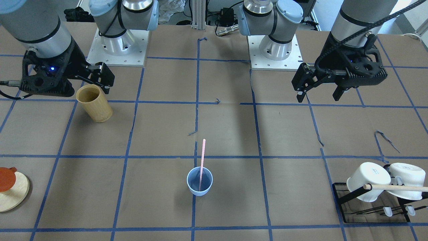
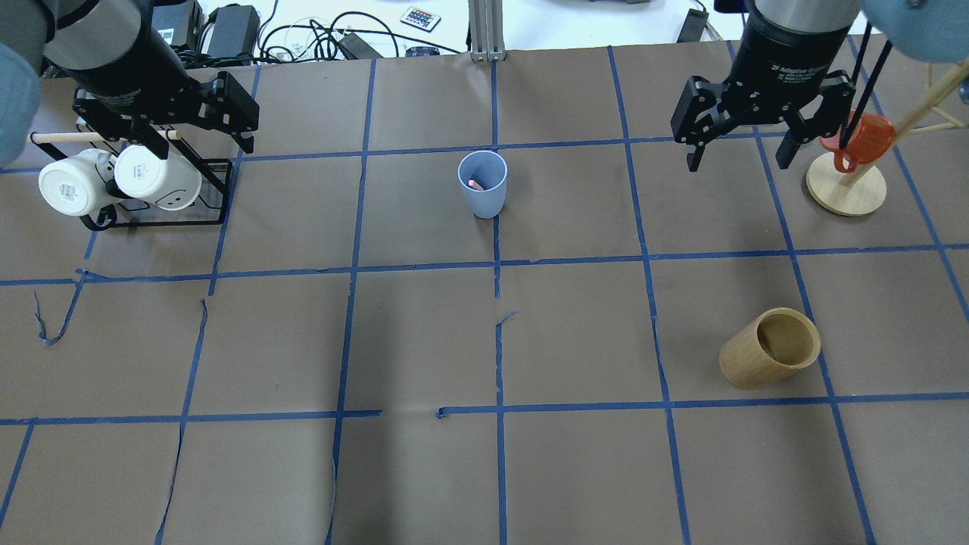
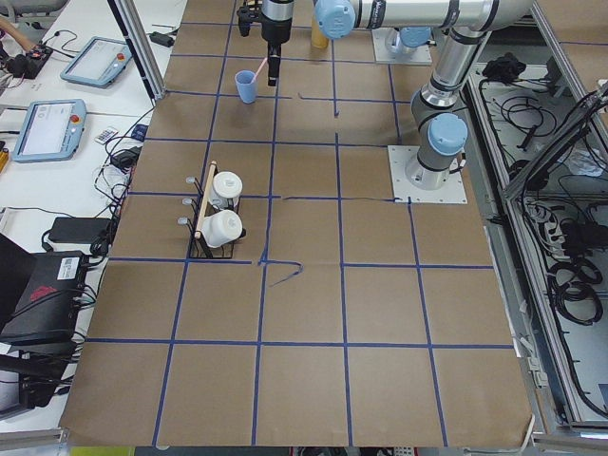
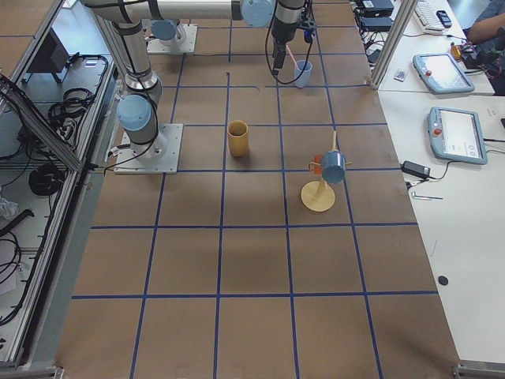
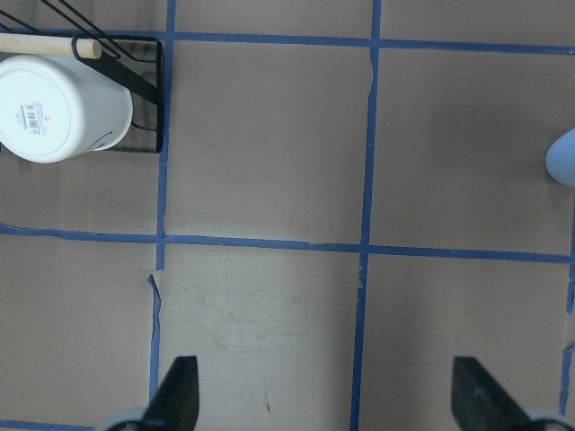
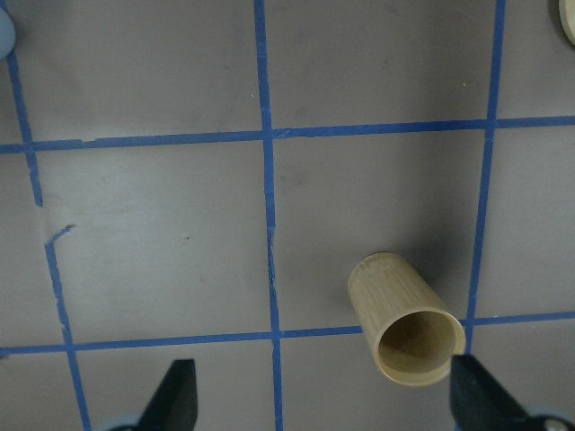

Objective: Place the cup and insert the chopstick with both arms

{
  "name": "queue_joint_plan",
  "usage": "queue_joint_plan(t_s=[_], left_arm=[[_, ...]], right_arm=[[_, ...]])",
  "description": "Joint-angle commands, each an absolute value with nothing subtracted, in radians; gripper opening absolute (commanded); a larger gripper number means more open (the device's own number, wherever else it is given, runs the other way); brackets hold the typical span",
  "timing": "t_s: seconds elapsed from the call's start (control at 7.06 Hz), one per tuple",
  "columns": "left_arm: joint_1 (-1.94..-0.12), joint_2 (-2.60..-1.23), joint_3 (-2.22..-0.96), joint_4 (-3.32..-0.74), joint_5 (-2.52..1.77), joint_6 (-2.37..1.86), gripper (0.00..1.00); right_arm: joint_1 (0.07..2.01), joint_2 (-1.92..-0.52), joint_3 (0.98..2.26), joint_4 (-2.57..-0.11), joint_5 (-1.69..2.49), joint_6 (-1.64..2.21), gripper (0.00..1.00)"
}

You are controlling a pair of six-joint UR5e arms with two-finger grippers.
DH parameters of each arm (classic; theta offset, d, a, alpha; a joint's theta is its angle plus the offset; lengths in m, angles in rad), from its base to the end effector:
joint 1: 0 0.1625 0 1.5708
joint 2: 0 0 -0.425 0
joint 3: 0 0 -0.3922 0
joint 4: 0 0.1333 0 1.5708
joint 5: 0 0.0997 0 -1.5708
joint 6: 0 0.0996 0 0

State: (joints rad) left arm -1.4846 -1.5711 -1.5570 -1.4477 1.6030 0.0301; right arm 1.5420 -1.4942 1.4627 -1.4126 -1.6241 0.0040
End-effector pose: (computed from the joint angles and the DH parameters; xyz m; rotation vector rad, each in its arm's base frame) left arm -0.0862 -0.5139 0.5077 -0.0902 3.0933 -0.2084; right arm 0.1132 -0.5143 0.4873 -0.0454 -3.0834 -0.1966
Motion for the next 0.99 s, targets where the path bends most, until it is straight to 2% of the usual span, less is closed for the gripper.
queue_joint_plan(t_s=[0.0, 0.85], left_arm=[[-1.505, -1.557, -1.517, -1.518, 1.608, 0.023, 1.0], [-1.514, -1.549, -1.52, -1.54, 1.608, 0.02, 1.0]], right_arm=[[1.543, -1.574, 1.528, -1.425, -1.651, 0.001, 1.0], [1.546, -1.575, 1.539, -1.459, -1.562, 0.005, 1.0]])
